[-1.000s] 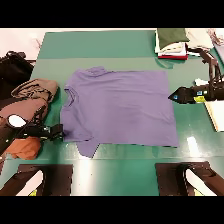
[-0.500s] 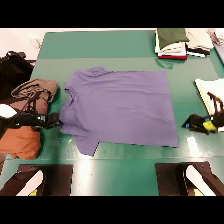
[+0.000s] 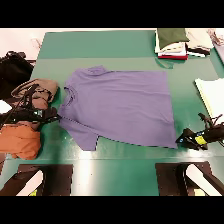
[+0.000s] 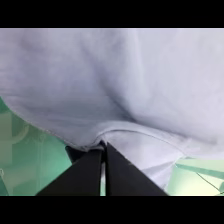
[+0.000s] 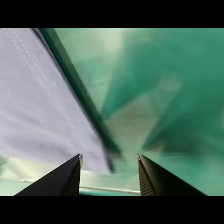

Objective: Fold the shirts.

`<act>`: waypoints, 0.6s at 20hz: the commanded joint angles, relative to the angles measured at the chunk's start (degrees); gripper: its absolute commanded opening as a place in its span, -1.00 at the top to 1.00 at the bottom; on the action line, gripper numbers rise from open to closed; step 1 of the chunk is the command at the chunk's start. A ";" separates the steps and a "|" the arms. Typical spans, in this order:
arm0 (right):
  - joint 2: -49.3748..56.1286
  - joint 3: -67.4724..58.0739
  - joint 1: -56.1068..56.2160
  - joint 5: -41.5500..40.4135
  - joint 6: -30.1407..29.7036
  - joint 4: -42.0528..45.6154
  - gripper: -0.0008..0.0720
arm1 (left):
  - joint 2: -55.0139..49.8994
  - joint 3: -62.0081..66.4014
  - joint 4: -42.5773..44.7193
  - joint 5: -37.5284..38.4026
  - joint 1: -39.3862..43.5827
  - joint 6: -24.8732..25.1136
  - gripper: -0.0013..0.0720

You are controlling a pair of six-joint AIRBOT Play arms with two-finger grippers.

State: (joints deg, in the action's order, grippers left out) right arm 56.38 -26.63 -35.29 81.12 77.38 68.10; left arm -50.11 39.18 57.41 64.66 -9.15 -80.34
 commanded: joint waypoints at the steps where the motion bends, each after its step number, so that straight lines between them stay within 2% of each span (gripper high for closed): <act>1: 4.76 0.66 0.50 -2.12 -1.46 -6.99 -0.05 | 0.04 0.17 0.00 -0.11 -0.02 0.00 0.90; 2: 5.88 0.66 1.92 -2.23 -1.49 -6.82 -0.05 | 0.04 0.17 -0.02 -0.11 -0.02 0.00 0.90; 5: 8.09 0.63 8.31 -2.67 -1.49 -6.62 0.18 | 0.04 0.17 -0.02 0.04 -0.02 -0.17 0.90; 7: 7.43 0.44 13.38 -3.72 -1.75 -6.62 0.79 | 0.20 0.17 -0.04 0.50 -0.02 -0.17 0.90; 8: 5.92 -0.22 15.69 -4.15 -1.79 -6.60 0.94 | 0.72 0.26 -0.02 0.50 -0.02 -0.17 0.91; 12: -5.22 -12.26 21.20 -1.09 -1.27 -6.71 0.94 | 5.22 10.36 -0.04 2.95 -0.02 -1.97 0.91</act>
State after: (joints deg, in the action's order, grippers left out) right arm 57.23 -31.86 -18.17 77.67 75.72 62.22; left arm -47.29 43.79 57.43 65.91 -9.13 -80.82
